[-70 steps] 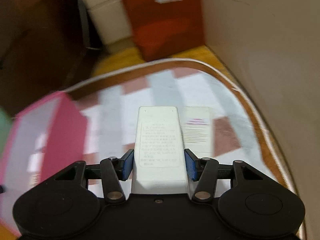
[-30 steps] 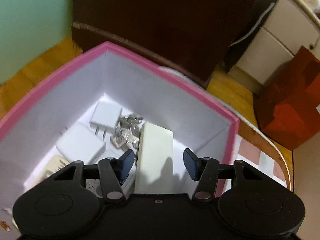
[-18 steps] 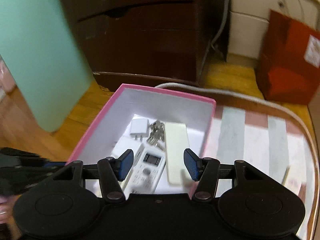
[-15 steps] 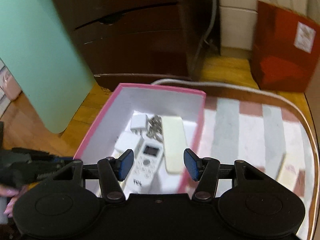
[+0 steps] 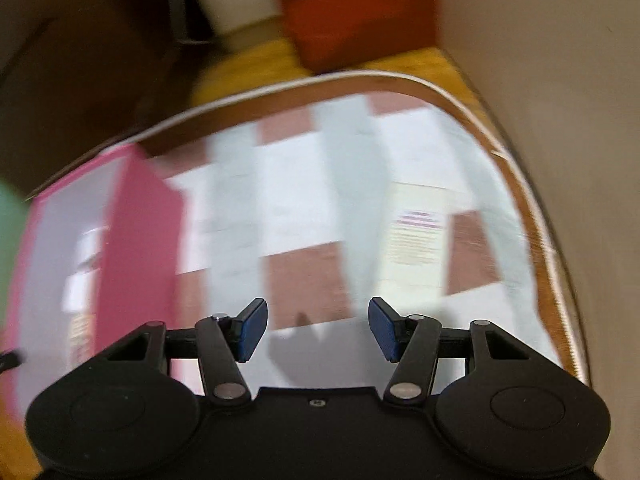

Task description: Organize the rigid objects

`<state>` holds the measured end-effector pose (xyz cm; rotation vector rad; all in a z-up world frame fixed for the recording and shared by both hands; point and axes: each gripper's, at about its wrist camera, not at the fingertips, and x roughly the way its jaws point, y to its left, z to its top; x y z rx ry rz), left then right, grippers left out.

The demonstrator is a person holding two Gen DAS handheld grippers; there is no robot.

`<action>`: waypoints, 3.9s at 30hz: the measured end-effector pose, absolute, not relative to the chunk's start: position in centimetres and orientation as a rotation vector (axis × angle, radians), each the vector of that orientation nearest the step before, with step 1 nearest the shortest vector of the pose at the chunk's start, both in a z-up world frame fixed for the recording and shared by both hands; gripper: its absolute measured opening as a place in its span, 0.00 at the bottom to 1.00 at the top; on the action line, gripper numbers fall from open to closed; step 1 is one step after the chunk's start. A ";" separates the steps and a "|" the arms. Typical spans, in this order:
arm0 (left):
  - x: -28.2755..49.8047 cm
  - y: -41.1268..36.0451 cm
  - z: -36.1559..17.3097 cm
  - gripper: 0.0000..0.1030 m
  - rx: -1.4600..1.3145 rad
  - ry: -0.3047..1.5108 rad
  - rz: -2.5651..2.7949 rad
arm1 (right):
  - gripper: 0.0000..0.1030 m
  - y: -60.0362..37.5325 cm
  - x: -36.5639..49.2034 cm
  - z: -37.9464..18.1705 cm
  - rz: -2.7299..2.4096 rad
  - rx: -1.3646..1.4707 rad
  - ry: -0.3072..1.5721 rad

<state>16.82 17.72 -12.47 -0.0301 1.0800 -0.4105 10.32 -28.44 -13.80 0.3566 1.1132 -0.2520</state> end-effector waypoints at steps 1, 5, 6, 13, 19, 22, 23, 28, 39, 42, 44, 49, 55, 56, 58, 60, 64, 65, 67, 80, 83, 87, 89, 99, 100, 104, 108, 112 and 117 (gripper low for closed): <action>16.8 17.7 -12.5 0.05 -0.029 1.080 -0.410 | 0.60 -29.1 10.5 -14.5 -0.279 0.357 1.117; 16.8 17.6 -12.5 0.05 -0.024 1.081 -0.406 | 0.65 -31.0 11.7 -16.9 -0.356 0.340 1.117; 16.8 17.5 -12.5 0.05 -0.022 1.081 -0.406 | 0.66 -31.3 12.1 -17.3 -0.369 0.335 1.115; 16.7 17.4 -12.5 0.05 -0.016 1.081 -0.403 | 0.81 -31.0 13.9 -20.3 -0.420 0.267 1.061; 16.8 17.4 -12.5 0.05 -0.020 1.082 -0.403 | 0.60 -29.9 12.9 -19.3 -0.385 0.258 1.010; 16.8 17.5 -12.5 0.05 -0.025 1.084 -0.403 | 0.60 -28.6 11.5 -17.9 -0.365 0.279 0.955; 16.8 17.5 -12.5 0.05 -0.027 1.084 -0.403 | 0.59 -28.0 11.1 -17.2 -0.342 0.285 0.937; 16.8 17.6 -12.5 0.05 -0.030 1.085 -0.404 | 0.59 -23.9 9.8 -14.2 -0.228 0.242 0.873; 16.9 17.8 -12.6 0.05 -0.035 1.087 -0.407 | 0.59 -16.5 8.0 -7.7 0.020 0.213 0.734; 16.9 17.8 -12.6 0.05 -0.036 1.087 -0.407 | 0.59 -13.4 7.8 -6.9 0.111 0.149 0.741; 16.9 17.8 -12.6 0.06 -0.042 1.088 -0.407 | 0.59 -11.7 8.0 -7.0 0.176 0.149 0.758; 16.9 18.0 -12.6 0.06 -0.048 1.088 -0.412 | 0.59 -8.1 8.7 -8.8 0.253 0.090 0.816; 17.0 18.3 -12.7 0.06 -0.061 1.089 -0.419 | 0.59 -4.2 11.0 -12.8 0.268 -0.178 0.905; 17.0 18.3 -12.7 0.06 -0.063 1.090 -0.418 | 0.59 -3.9 11.2 -13.3 0.264 -0.195 0.927; 17.0 18.2 -12.7 0.06 -0.060 1.090 -0.416 | 0.59 -3.6 11.5 -13.8 0.256 -0.216 0.947; 17.0 18.2 -12.7 0.06 -0.059 1.088 -0.416 | 0.59 -3.3 11.5 -14.0 0.245 -0.230 0.962; 16.9 18.3 -12.8 0.06 -0.065 1.087 -0.418 | 0.59 -3.4 11.6 -14.6 0.216 -0.223 0.987; 16.9 18.3 -12.8 0.06 -0.063 1.085 -0.418 | 0.59 -3.1 11.4 -14.7 0.214 -0.241 0.982; 16.9 18.3 -12.8 0.06 -0.064 1.085 -0.418 | 0.59 -2.8 11.1 -14.9 0.215 -0.267 0.991; 16.9 18.4 -12.7 0.06 -0.061 1.086 -0.423 | 0.70 -3.4 11.0 -14.2 0.241 -0.160 0.964; 16.8 18.3 -12.7 0.06 -0.062 1.086 -0.424 | 0.70 -4.2 10.6 -13.3 0.249 -0.111 0.930; 16.8 18.3 -12.7 0.06 -0.062 1.086 -0.424 | 0.70 -5.1 9.5 -11.4 0.241 -0.062 0.880; 16.7 18.2 -12.7 0.06 -0.059 1.086 -0.423 | 0.70 -5.7 8.6 -10.4 0.235 -0.016 0.856; 16.7 17.9 -12.8 0.06 -0.038 1.087 -0.413 | 0.70 -7.4 5.8 -9.2 0.230 0.038 0.858; 16.7 17.8 -12.8 0.06 -0.034 1.087 -0.412 | 0.70 -7.4 5.8 -9.2 0.230 0.034 0.855; 16.8 17.6 -12.9 0.06 -0.023 1.091 -0.405 | 0.70 -7.7 6.0 -8.9 0.237 0.048 0.848; 16.8 17.2 -13.1 0.06 -0.007 1.104 -0.387 | 0.70 -7.9 5.7 -8.4 0.255 0.045 0.823; 16.8 17.1 -12.7 0.07 -0.016 1.129 -0.349 | 0.70 -8.5 5.3 -8.0 0.264 0.034 0.795; 15.3 16.2 -9.8 0.11 0.062 1.062 -0.301 | 0.70 -10.4 4.5 -7.0 0.256 0.062 0.790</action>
